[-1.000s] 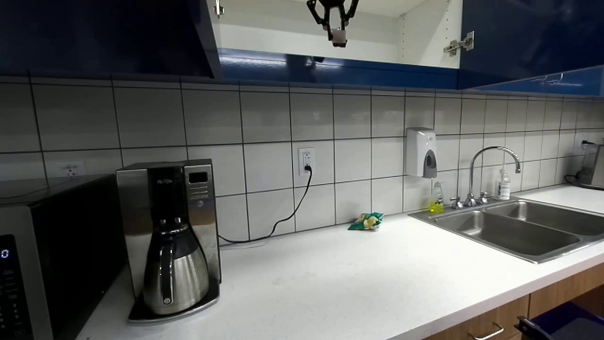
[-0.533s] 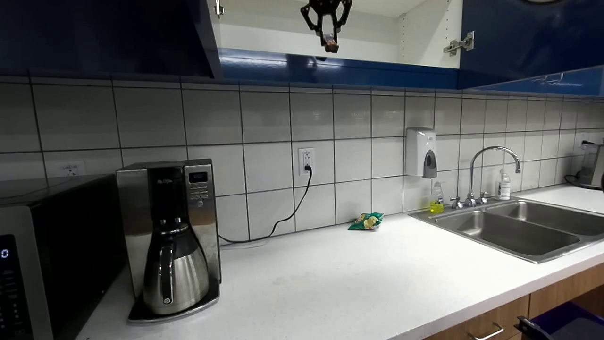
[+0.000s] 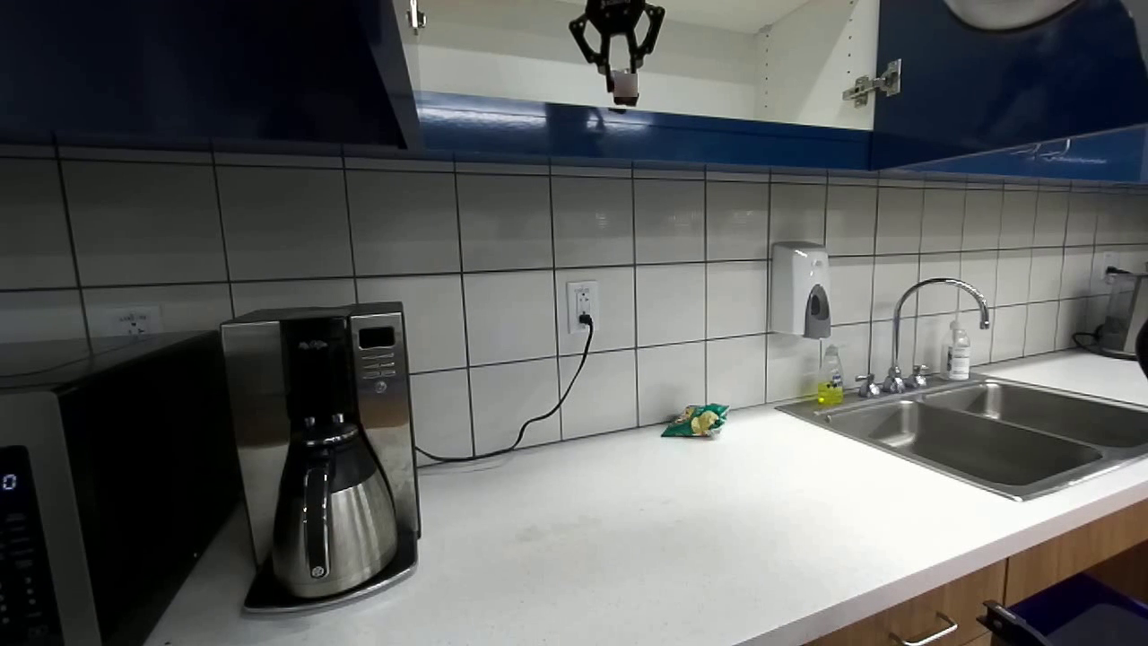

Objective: Shift the snickers bar to the open cupboard

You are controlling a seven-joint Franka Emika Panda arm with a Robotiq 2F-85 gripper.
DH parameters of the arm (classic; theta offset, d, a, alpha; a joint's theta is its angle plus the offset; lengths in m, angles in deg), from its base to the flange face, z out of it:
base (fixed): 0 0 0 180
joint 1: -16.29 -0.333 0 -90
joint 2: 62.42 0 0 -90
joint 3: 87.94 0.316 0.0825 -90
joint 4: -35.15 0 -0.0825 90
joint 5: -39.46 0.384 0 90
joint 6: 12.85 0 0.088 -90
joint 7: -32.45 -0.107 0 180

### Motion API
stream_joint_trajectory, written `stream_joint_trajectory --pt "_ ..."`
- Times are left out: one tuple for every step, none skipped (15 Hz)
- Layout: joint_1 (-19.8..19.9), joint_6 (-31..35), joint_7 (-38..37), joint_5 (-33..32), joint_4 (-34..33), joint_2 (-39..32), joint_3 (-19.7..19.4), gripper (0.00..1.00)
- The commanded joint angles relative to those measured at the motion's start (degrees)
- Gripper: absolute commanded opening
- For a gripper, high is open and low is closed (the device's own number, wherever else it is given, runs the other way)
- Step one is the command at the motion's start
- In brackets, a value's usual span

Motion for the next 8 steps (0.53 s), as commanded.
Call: stream_joint_trajectory --pt "-0.5 -1.0 1.4 -1.5 -4.2 -2.9 -0.4 0.11" --pt "-0.6 -1.1 1.5 -1.5 -4.5 -3.2 -0.5 0.11" --pt "-0.6 -1.0 1.5 -1.4 -4.9 -3.7 -0.6 0.11" --pt "-0.5 -1.0 1.4 -1.4 -5.2 -4.0 -0.6 0.11" --pt "-0.5 -1.0 1.4 -1.3 -5.5 -4.3 -0.7 0.11" --pt "-0.6 -1.0 1.4 -1.4 -5.8 -4.6 -0.8 0.11" --pt "-0.6 -1.1 1.4 -1.4 -6.2 -5.0 -0.8 0.11" --pt "-0.6 -1.1 1.4 -1.5 -6.5 -5.3 -0.9 0.11"
